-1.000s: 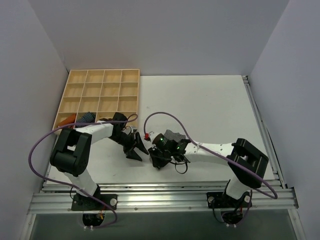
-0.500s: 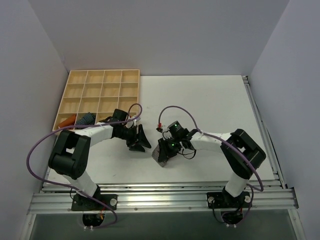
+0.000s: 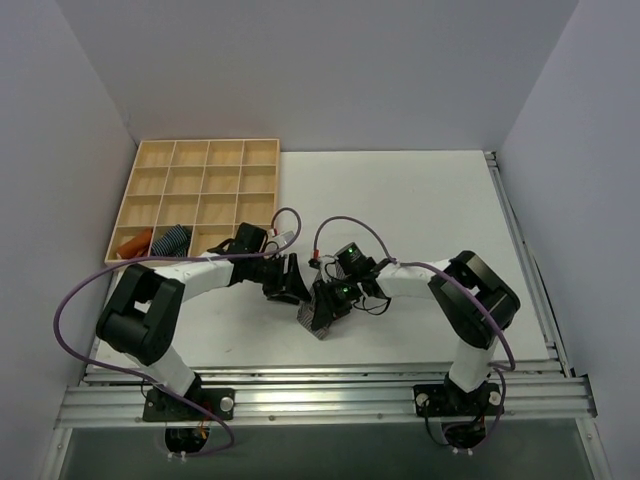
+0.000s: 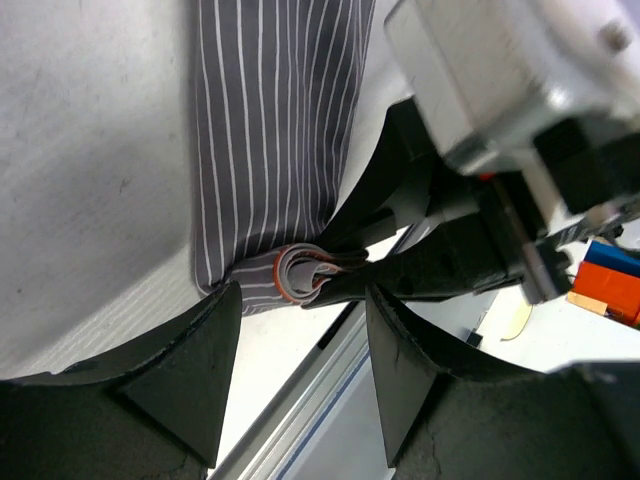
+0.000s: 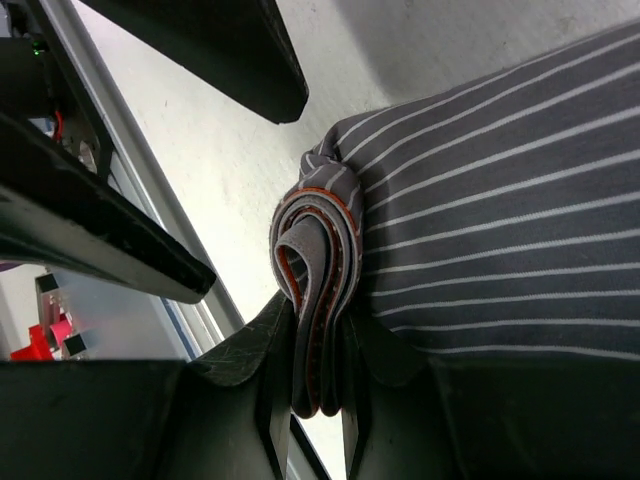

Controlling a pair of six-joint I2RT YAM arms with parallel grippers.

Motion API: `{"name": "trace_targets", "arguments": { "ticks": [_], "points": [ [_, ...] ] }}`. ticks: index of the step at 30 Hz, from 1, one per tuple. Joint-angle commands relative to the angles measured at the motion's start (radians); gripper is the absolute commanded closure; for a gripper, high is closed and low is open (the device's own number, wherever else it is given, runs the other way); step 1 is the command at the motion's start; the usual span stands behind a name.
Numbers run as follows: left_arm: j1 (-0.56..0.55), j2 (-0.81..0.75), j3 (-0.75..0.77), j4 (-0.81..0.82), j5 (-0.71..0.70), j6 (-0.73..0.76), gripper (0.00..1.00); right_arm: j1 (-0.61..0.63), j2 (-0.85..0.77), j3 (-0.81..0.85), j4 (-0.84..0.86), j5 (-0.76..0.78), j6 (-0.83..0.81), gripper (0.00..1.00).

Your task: Roll the underwear

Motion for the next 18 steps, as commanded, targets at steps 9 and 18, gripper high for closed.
{"name": "trace_targets", "arguments": {
  "ticks": [9,18],
  "points": [
    [-0.019,-0.026,-0.021,0.053,0.018,0.056,0.43,-0.027,0.025,-0.024,0.050,-0.085,-0.019,1.00],
    [-0.039,0.038,-0.037,0.113,0.056,0.030,0.42,-0.034,0.044,-0.028,0.082,-0.108,-0.017,1.00]
  ]
}}
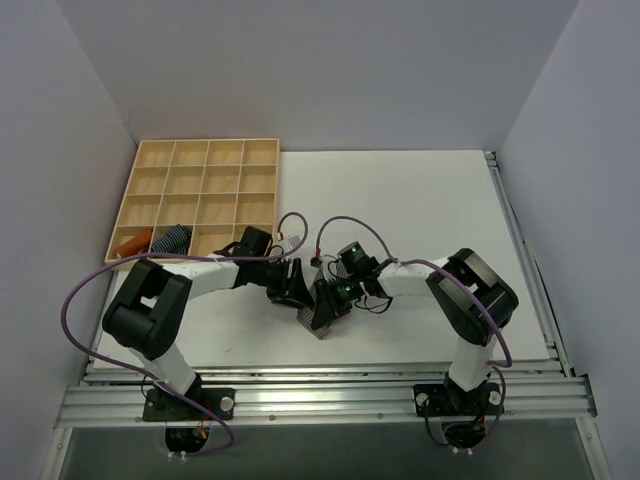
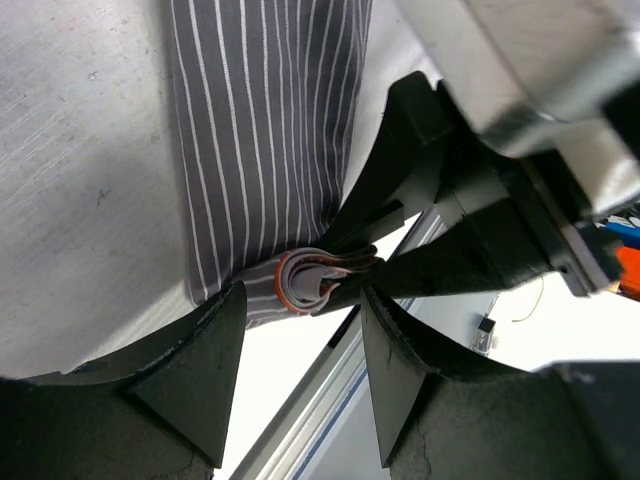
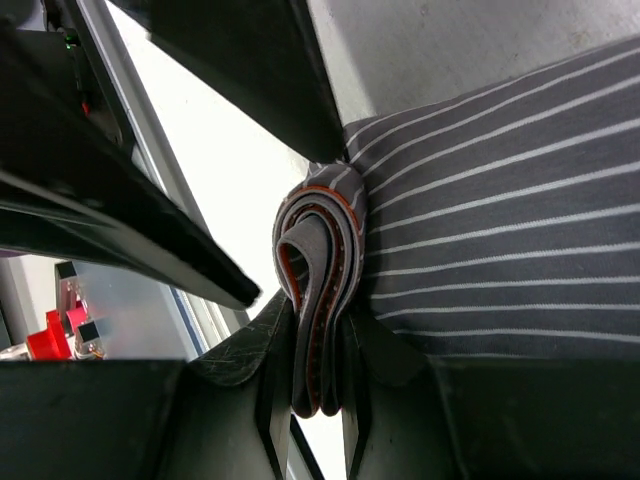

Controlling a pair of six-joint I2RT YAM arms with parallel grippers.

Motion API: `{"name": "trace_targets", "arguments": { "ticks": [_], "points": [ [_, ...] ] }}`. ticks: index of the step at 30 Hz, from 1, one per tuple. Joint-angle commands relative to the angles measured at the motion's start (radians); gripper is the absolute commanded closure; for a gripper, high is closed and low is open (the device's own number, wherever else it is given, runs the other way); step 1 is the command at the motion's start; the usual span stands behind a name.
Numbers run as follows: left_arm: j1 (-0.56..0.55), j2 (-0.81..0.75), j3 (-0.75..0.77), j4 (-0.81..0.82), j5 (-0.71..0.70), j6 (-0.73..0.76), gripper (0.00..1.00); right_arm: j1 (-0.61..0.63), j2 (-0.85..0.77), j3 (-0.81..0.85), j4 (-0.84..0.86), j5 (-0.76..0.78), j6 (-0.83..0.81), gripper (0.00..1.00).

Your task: Roll the underwear

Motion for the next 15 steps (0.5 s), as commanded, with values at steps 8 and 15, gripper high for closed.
{"name": "trace_targets", "arguments": {
  "ticks": [8,15],
  "points": [
    [-0.053,0.049,-0.018,0.091,0.014,-0.015,0.43,-0.012,0.023,-0.016,0.043,-0.029,0.002,1.00],
    [-0.059,0.086,-0.018,0.079,-0.001,-0.021,0.72,-0.015,0.030,-0.007,0.038,-0.023,0.004,1.00]
  ]
}}
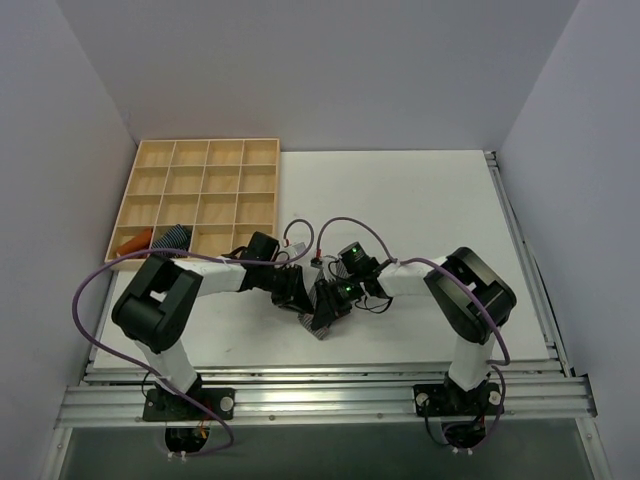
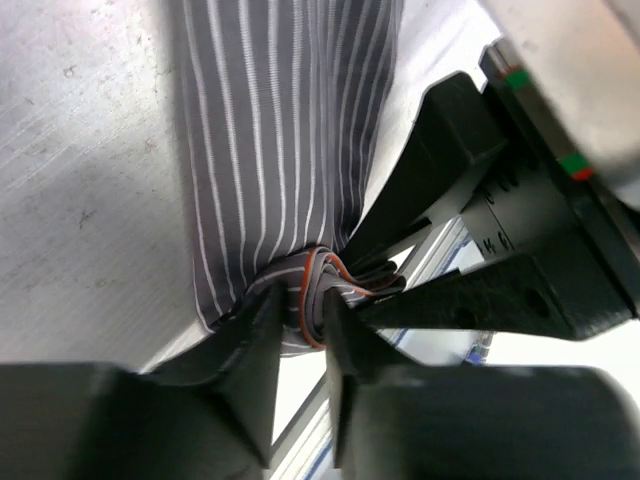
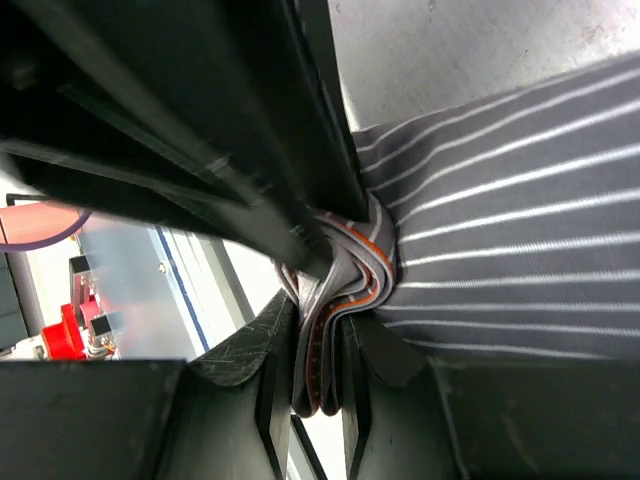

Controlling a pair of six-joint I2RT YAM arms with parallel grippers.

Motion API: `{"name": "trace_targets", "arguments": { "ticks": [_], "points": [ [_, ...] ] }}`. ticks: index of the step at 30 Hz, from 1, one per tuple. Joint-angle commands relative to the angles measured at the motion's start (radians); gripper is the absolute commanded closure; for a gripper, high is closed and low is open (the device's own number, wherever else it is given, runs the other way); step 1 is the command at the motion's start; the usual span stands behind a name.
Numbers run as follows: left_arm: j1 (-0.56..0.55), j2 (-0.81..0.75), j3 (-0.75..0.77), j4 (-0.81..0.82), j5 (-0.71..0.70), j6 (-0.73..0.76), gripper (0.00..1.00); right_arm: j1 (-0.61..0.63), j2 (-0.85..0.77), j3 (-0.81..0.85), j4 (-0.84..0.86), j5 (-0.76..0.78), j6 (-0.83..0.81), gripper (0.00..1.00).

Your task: Roll the underwear

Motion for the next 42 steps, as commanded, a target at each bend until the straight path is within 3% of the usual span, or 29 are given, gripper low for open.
{"name": "trace_targets", "arguments": {
  "ticks": [1,3,5,11,16,22,23,25,26,28,31,42],
  "points": [
    [-0.015,0.033,-0.003,0.015,0.006,0.005,0.77,-0.009,0.017,0.001,0.007,0.022,-0.007,1.00],
    [-0.015,0.039,-0.003,0.006,-0.006,0.002,0.89,-0.010,0.014,0.008,-0.005,0.045,-0.005,0.92],
    [-0.015,0.044,-0.005,0.000,-0.020,0.000,0.95,-0.010,0.001,0.004,-0.003,0.068,0.006,0.79],
    [-0.015,0.061,0.020,-0.054,-0.053,0.026,0.98,-0.012,-0.058,-0.009,-0.014,0.141,0.019,0.69],
    [-0.016,0.084,0.035,-0.069,-0.057,0.029,0.98,-0.018,-0.093,-0.006,-0.031,0.200,0.023,0.68],
    [-0.016,0.085,0.055,-0.104,-0.095,0.034,0.98,-0.020,-0.099,-0.030,-0.034,0.200,0.016,0.78],
    [-0.016,0.085,0.058,-0.110,-0.097,0.034,0.98,-0.018,-0.102,-0.039,-0.022,0.201,0.019,0.86],
    [-0.016,0.078,0.069,-0.126,-0.108,0.029,0.93,-0.020,-0.102,-0.059,-0.002,0.200,0.041,0.99],
    [-0.016,0.069,0.072,-0.132,-0.115,0.023,0.90,-0.021,-0.096,-0.077,0.021,0.197,0.052,1.00],
    [-0.013,0.033,0.075,-0.147,-0.144,0.015,0.69,-0.033,-0.061,-0.087,0.045,0.148,0.076,1.00],
    [-0.003,-0.019,0.069,-0.169,-0.175,0.006,0.49,-0.036,-0.044,-0.085,0.064,0.122,0.078,1.00],
    [-0.006,-0.119,-0.072,-0.137,-0.255,-0.069,0.36,-0.059,0.056,-0.032,0.058,0.057,0.076,1.00]
  ]
}}
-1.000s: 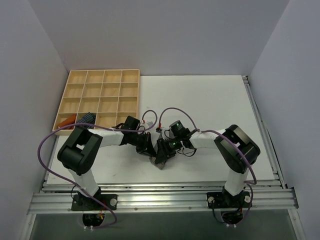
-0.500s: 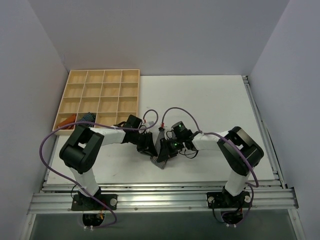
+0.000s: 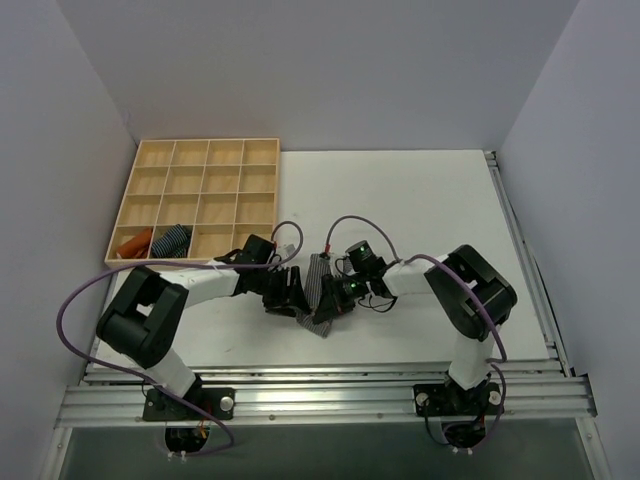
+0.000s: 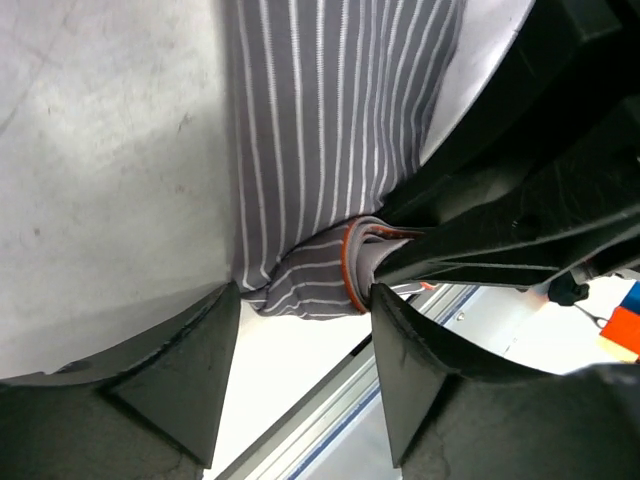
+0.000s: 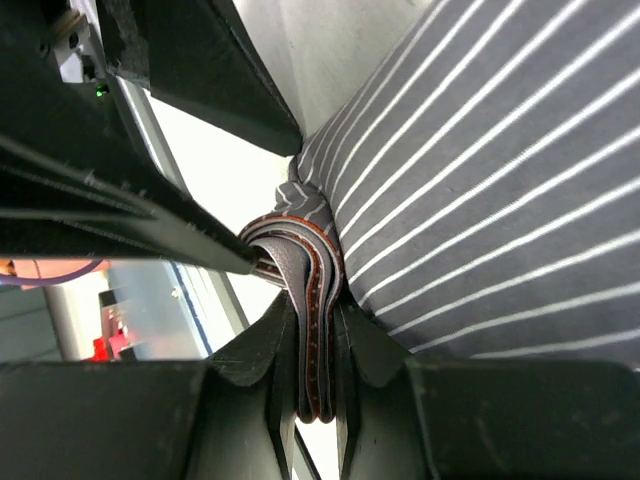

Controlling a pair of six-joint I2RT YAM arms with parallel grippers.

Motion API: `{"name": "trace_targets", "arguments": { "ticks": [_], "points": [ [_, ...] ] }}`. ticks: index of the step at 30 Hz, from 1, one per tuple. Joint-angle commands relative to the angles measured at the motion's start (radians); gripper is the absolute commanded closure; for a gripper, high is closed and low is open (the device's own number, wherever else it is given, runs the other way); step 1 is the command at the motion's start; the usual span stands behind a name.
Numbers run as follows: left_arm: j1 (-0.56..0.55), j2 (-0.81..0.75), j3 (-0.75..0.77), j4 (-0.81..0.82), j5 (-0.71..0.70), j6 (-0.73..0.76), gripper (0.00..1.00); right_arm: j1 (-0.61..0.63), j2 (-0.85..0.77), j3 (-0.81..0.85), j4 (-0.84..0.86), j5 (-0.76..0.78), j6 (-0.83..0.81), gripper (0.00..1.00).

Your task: Roll the underwear

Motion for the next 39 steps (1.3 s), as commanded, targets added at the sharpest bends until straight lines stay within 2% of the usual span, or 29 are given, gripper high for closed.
{"name": "trace_targets", "arguments": {
  "ticks": [1,7,12,15,22,25,29,30,33,36,39],
  "points": [
    [0.001,-0.023,-0.051,-0.003,-0.057,-0.020,0.35,-0.006,0.055,0.018,-0.050,0.052,-0.018,1.00],
    [-0.011,-0.078,-0.067,0.025,-0.076,-0.031,0.28,-0.006,0.095,0.053,-0.098,0.047,-0.031,1.00],
    [-0.005,-0.100,-0.019,-0.093,-0.135,-0.002,0.26,-0.008,0.073,0.038,-0.103,0.085,-0.025,1.00],
    [0.003,-0.046,0.019,-0.129,-0.146,0.007,0.28,-0.006,0.050,0.012,-0.098,0.101,-0.019,1.00],
    [0.003,0.041,0.226,-0.247,-0.193,0.038,0.36,-0.006,-0.054,-0.097,-0.026,0.196,0.051,1.00],
    [0.004,0.081,0.329,-0.287,-0.199,0.050,0.41,-0.005,-0.088,-0.138,-0.005,0.226,0.076,1.00],
    [0.001,0.179,0.435,-0.305,-0.146,0.061,0.52,-0.005,-0.116,-0.154,-0.006,0.240,0.081,1.00],
    [-0.002,0.193,0.459,-0.298,-0.130,0.060,0.59,-0.006,-0.125,-0.155,-0.006,0.246,0.079,1.00],
    [-0.017,0.233,0.489,-0.253,-0.055,0.049,0.72,-0.006,-0.134,-0.149,-0.011,0.259,0.077,1.00],
    [-0.026,0.267,0.499,-0.202,0.014,0.032,0.79,-0.005,-0.135,-0.138,-0.009,0.262,0.076,1.00],
    [-0.042,0.308,0.513,-0.172,0.055,0.020,0.82,-0.005,-0.143,-0.132,-0.008,0.266,0.076,1.00]
  ]
}}
